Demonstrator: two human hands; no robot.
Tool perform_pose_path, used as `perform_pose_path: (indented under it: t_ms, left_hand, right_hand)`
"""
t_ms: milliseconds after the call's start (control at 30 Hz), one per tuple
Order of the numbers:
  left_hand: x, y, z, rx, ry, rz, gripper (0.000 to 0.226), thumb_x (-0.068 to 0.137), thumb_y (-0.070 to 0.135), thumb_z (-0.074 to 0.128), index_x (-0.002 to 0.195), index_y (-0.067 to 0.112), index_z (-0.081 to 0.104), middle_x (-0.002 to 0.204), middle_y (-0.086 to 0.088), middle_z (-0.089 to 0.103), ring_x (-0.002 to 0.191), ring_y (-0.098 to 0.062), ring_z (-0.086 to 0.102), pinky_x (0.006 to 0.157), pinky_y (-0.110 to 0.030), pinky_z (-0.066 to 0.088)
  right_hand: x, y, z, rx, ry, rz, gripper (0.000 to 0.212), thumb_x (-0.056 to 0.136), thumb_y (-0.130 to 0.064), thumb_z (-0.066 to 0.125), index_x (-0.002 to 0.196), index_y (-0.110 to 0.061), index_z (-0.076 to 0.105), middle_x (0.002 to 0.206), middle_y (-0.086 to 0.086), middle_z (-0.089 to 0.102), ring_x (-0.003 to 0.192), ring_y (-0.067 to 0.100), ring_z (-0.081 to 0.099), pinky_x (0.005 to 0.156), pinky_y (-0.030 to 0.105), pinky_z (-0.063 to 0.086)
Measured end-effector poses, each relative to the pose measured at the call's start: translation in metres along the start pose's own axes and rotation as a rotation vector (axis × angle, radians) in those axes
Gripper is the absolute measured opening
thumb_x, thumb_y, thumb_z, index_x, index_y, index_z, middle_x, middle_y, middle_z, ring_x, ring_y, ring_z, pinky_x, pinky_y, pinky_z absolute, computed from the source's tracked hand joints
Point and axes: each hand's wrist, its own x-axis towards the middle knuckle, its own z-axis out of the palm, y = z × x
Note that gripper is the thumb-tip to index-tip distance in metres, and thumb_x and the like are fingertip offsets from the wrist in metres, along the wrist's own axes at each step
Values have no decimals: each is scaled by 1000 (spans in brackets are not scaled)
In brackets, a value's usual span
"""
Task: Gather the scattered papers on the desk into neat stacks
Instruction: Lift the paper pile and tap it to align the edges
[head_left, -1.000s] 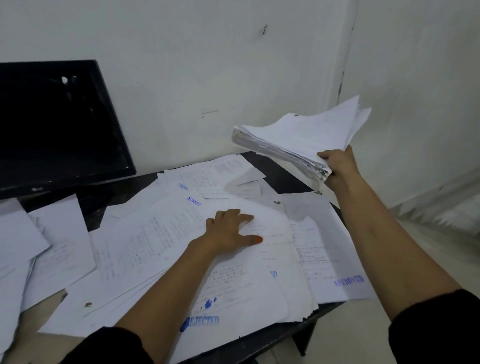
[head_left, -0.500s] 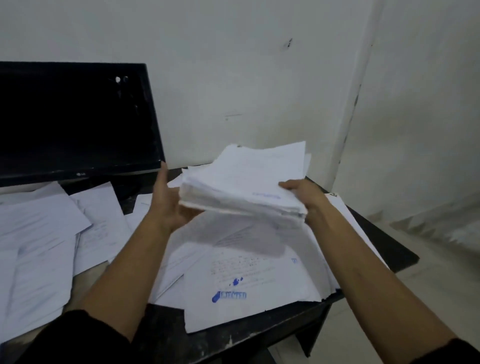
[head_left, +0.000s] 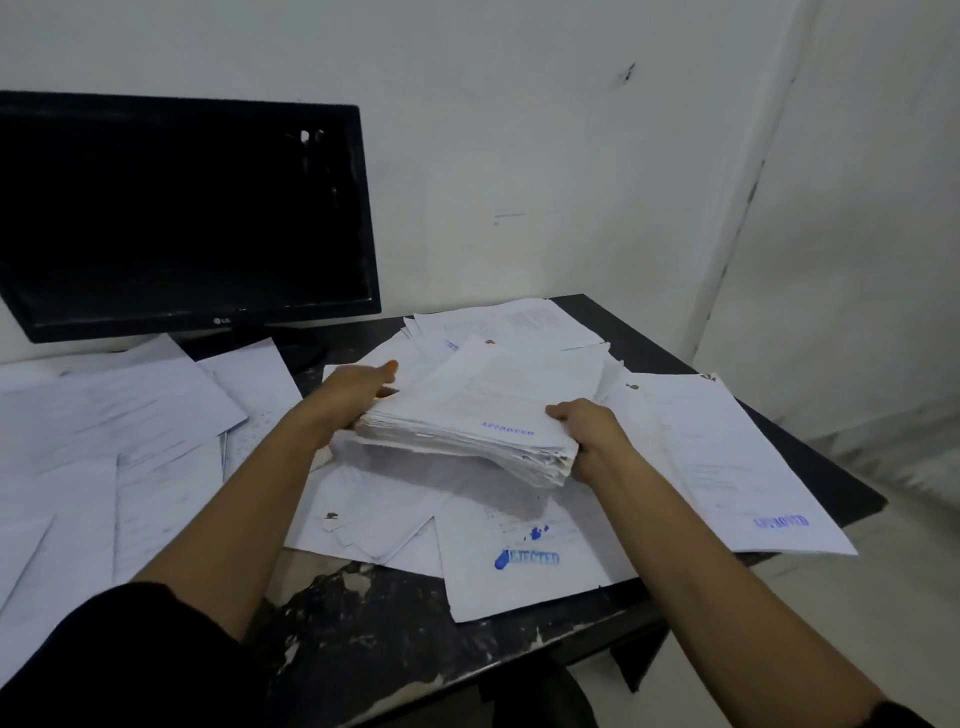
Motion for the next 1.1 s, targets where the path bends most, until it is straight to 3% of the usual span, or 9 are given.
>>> perform_pose_path:
  t_ms: [133, 300, 400, 567, 700, 767, 833, 933, 1100]
  left_hand:
    - [10, -17, -5, 157, 79, 29, 58, 101, 53, 35, 140, 12, 48, 146, -6, 45, 130, -26, 44, 101, -33, 33]
    - [4, -47, -10, 284, 38, 117, 59, 98, 57, 38, 141, 18, 45, 150, -3, 41, 134, -23, 40, 104, -33, 30]
    - [3, -58, -14, 241, 86, 134, 60, 97, 56, 43, 143, 18, 43, 152, -3, 37, 137, -23, 38, 109, -34, 29]
    - [2, -73, -20, 51, 134, 196, 49, 93, 56, 51, 127, 21, 58, 134, 2, 54, 126, -18, 49, 106, -33, 37]
    - [1, -80, -17, 39, 140, 239, 45, 95, 52, 51, 129, 23, 55, 136, 4, 51, 125, -15, 47, 100, -26, 34]
    - [1, -81, -16, 17, 152, 245, 46, 94, 51, 53, 131, 24, 53, 135, 6, 49, 123, -14, 47, 98, -26, 34]
    - [1, -82, -16, -7, 165, 249, 49, 93, 50, 56, 134, 23, 52, 136, 7, 48, 123, -14, 47, 98, -25, 34]
    - [1, -80, -20, -87, 181, 235, 52, 91, 53, 56, 135, 24, 52, 138, 4, 48, 125, -17, 47, 98, -28, 37]
    - [5, -74, -27, -25, 108, 151, 55, 94, 61, 45, 136, 26, 51, 146, 2, 44, 129, -19, 44, 104, -33, 35]
  right_hand:
    - [-5, 21, 15, -73, -21, 44, 35, 93, 3, 49, 128, 3, 47, 108, 20, 62, 82, 31, 62, 65, 39, 56]
    - [-16, 29, 38, -257, -48, -20, 30, 91, -8, 60, 120, -5, 51, 81, 11, 53, 65, 21, 52, 54, 30, 48]
    - [-17, 30, 52, -266, -33, -79, 31, 89, -13, 62, 117, -12, 49, 93, 10, 55, 73, 21, 52, 65, 34, 49]
    - [-8, 35, 64, -96, -86, -104, 43, 87, -11, 60, 126, -14, 41, 112, 8, 57, 106, 30, 58, 93, 52, 51]
    - [-3, 41, 71, -41, -85, -49, 72, 78, -12, 66, 138, -17, 26, 122, 14, 54, 108, 35, 58, 88, 53, 53]
    - [0, 43, 73, -65, -74, -36, 72, 80, -6, 64, 137, -18, 21, 117, 15, 52, 103, 33, 59, 78, 49, 57]
    - [3, 45, 71, -91, -58, -73, 59, 85, 5, 55, 131, -16, 24, 112, 14, 51, 93, 29, 59, 62, 36, 57]
    - [11, 43, 53, -37, -81, -114, 58, 79, 14, 54, 132, -5, 40, 122, 18, 59, 101, 34, 62, 72, 39, 57]
    - [12, 11, 1, -73, -120, -53, 41, 81, 9, 58, 122, 2, 59, 112, 20, 68, 97, 36, 66, 81, 43, 55]
